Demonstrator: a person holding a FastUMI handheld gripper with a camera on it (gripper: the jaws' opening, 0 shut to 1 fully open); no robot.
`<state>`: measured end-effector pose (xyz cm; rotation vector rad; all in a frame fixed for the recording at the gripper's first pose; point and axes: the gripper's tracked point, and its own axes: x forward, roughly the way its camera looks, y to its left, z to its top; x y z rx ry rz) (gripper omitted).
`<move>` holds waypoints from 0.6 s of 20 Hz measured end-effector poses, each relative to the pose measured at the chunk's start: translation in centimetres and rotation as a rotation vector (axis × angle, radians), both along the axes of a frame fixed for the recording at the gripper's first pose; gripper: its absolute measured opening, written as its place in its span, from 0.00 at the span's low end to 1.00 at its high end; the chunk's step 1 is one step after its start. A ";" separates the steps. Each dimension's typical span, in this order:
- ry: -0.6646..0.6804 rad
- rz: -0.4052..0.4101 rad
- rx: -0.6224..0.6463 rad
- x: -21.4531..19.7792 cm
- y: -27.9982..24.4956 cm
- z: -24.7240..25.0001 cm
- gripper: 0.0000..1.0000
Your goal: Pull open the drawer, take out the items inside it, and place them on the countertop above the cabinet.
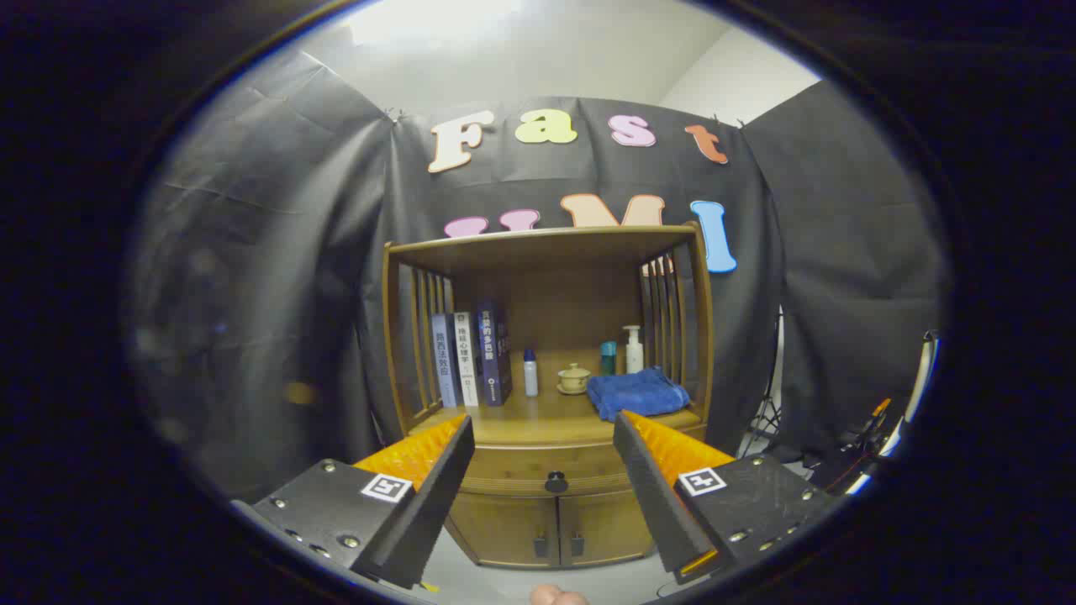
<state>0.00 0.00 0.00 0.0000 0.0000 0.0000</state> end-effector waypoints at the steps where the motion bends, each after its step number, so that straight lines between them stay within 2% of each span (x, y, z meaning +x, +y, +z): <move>1: 0.003 -0.002 -0.002 0.1 -0.1 -0.1 0.99; 12: -0.003 0.010 -0.026 0.1 1.0 -0.4 0.99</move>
